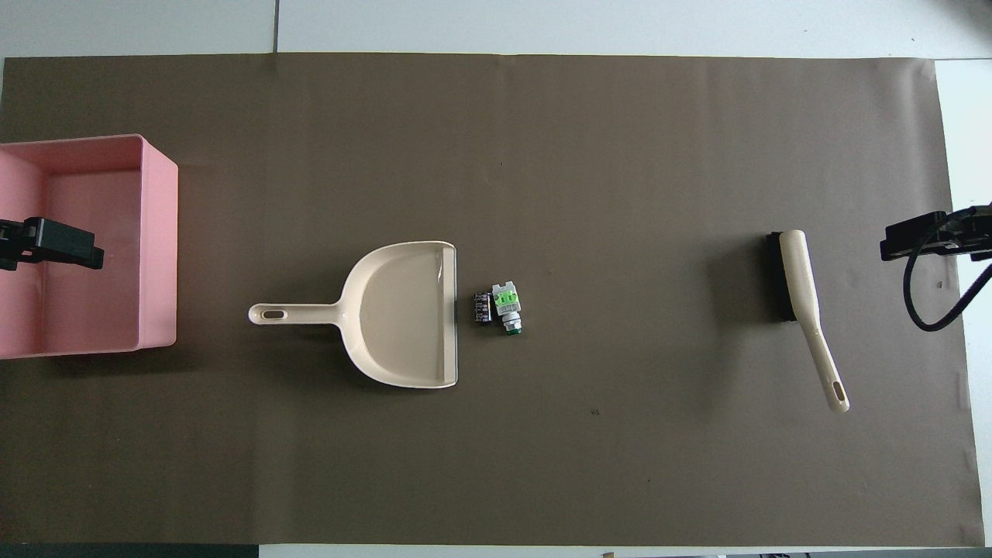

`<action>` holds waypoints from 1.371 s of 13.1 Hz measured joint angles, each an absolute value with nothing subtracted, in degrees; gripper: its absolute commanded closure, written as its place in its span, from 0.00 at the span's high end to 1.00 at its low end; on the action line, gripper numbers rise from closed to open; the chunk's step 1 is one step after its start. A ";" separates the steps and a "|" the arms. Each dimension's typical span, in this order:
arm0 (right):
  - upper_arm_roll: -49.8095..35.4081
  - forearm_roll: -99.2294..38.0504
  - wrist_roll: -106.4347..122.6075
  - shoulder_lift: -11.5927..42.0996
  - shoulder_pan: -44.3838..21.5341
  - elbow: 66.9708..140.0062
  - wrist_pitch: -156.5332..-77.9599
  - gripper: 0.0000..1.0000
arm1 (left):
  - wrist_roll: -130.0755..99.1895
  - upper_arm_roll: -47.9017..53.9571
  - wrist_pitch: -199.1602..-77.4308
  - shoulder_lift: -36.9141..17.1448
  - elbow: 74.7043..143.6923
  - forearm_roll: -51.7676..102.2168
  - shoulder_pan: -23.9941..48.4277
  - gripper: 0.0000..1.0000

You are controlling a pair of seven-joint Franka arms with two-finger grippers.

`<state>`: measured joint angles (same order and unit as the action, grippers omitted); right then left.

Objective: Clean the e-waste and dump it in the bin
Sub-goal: 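Move the left gripper toward the dustpan while the right gripper reaches the brush, then grasp the dustpan with the left gripper while the right gripper grasps the brush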

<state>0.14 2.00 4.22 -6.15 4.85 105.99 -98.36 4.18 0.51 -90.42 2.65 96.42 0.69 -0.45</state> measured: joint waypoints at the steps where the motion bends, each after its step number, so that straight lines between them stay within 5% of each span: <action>1: 0.15 1.99 5.72 -8.28 4.93 111.60 -102.21 1.00 | 4.14 0.54 -90.42 2.65 96.42 0.69 -0.45 0.99; 4: 0.19 2.00 7.40 -13.46 5.09 125.93 -108.98 1.00 | 4.14 0.73 -90.15 2.65 96.42 0.69 -0.39 0.98; 9: 0.38 1.89 11.91 -13.29 9.58 138.83 -123.02 1.00 | 12.37 1.63 -91.62 2.61 96.43 0.69 3.19 0.95; 18: 0.38 0.56 14.52 -10.69 10.10 143.71 -128.81 0.97 | 62.01 1.97 -99.69 1.99 105.49 -0.79 9.24 0.96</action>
